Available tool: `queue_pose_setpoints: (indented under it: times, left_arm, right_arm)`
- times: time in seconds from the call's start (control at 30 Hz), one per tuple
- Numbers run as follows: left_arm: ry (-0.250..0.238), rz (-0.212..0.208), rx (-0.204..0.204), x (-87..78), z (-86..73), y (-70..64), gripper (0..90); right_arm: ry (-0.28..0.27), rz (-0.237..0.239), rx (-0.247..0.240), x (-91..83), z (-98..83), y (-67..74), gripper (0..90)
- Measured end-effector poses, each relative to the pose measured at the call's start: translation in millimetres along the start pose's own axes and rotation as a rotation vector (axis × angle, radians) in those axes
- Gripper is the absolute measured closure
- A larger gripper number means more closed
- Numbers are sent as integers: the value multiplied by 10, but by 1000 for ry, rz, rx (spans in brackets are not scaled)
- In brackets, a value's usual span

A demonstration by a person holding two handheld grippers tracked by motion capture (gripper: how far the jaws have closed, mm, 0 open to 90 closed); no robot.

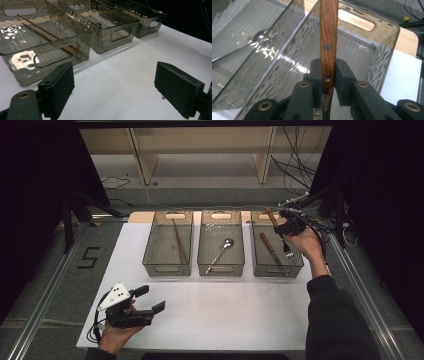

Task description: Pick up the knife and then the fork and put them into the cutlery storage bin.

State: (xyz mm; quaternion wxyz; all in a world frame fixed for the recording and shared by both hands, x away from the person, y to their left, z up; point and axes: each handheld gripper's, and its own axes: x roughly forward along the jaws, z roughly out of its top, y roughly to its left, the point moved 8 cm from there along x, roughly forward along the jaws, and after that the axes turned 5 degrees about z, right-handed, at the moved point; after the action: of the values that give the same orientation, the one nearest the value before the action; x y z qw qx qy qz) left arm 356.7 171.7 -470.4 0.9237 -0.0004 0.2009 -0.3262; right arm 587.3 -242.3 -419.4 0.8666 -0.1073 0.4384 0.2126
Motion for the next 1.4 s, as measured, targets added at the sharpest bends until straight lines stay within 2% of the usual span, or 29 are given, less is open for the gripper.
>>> queue_pose_setpoints:
  times: [0.23,0.53,1.1,1.23,1.37,1.4]
  left_arm:
    - [0,0,2,-4,1,1,158]
    - [-1,1,1,0,2,-1,158]
    - [-2,1,3,-6,5,-1,158]
    - [-1,0,4,-6,5,-4,158]
    - [-2,0,4,-7,4,-3,158]
    - [-2,0,4,-8,5,-2,158]
  right_arm:
    - [8,-4,4,33,-31,-48,777]
    - [16,0,31,117,-152,-103,776]
    - [23,6,56,203,-256,-102,774]
    - [25,-12,49,225,-264,-113,772]
    - [36,-6,51,254,-290,-114,762]
    - [34,-13,62,261,-298,-122,743]
